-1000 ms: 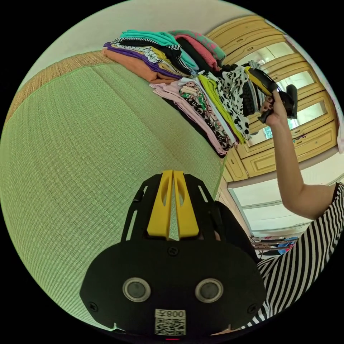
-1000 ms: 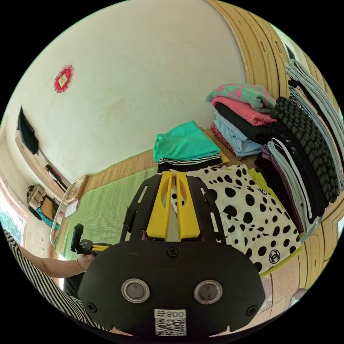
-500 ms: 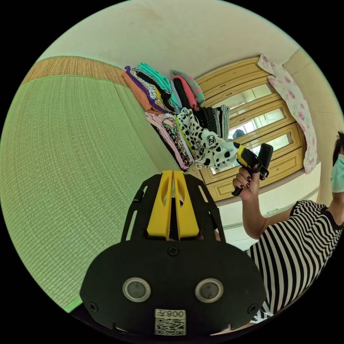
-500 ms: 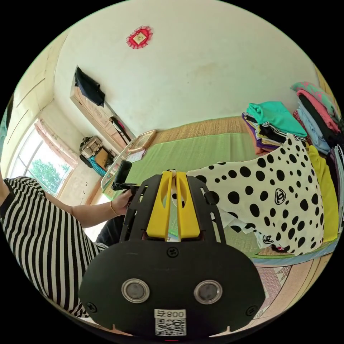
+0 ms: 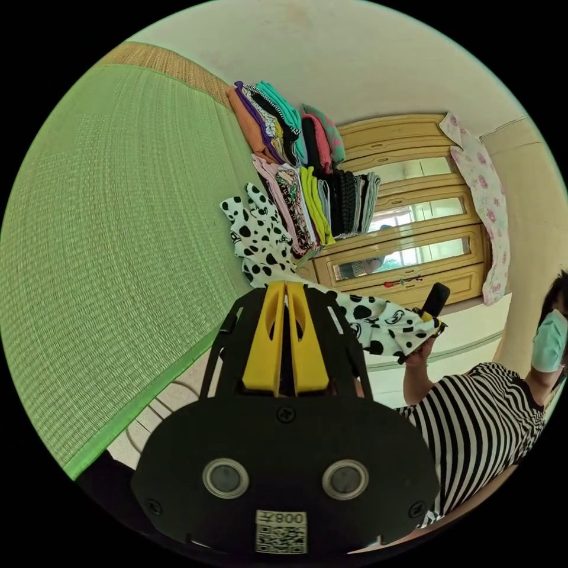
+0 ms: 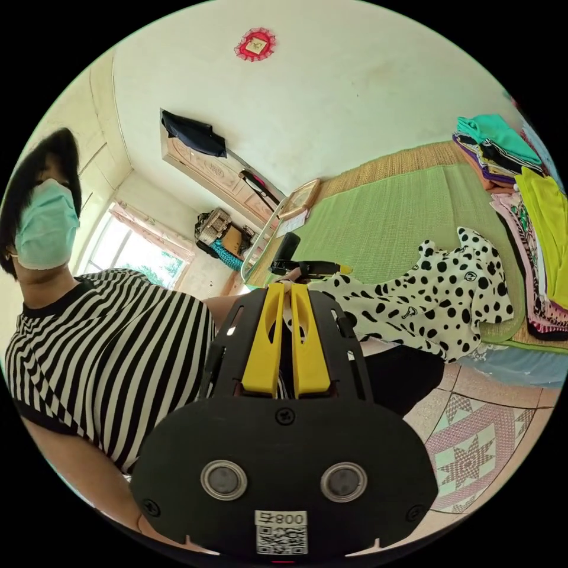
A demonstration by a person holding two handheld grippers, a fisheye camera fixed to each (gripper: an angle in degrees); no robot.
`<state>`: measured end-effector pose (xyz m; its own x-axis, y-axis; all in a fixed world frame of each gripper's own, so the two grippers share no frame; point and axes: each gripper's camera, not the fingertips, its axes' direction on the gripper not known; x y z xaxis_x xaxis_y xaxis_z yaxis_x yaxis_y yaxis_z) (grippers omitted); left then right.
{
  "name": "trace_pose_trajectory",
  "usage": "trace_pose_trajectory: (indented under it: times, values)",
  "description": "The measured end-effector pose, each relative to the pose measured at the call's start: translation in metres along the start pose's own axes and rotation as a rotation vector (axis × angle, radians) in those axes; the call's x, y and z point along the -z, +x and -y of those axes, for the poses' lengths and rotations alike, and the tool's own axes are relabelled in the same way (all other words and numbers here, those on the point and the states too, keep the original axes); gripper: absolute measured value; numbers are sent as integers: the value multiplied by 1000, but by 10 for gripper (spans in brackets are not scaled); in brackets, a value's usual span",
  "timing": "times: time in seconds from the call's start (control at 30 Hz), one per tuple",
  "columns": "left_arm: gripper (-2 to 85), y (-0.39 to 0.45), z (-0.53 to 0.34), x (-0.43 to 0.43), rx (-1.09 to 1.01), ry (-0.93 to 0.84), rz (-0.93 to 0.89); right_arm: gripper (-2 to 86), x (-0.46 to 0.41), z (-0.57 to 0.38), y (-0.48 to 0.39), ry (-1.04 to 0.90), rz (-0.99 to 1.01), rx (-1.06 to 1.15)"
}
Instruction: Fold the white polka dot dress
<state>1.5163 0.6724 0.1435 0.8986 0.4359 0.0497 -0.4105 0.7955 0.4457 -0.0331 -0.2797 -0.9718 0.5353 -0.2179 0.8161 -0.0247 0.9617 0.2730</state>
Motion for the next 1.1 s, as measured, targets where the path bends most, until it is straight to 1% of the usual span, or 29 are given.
trace_pose_trajectory:
  times: [0.3,0.53,0.8,1.03,1.1]
  values:
    - [45,-73,24,-61,157,-160,-47,20,87,-20,3,148,7,-53]
    - [68,-119,38,-102,297,-215,-96,19,120,-11,17,179,43,-62]
    - [75,-155,34,-112,388,-194,-144,21,143,6,33,177,80,-61]
    - [79,-182,19,-82,444,-113,-197,21,156,17,44,187,101,-67]
    - [79,-187,13,-73,454,-116,-177,21,159,22,47,191,113,-68]
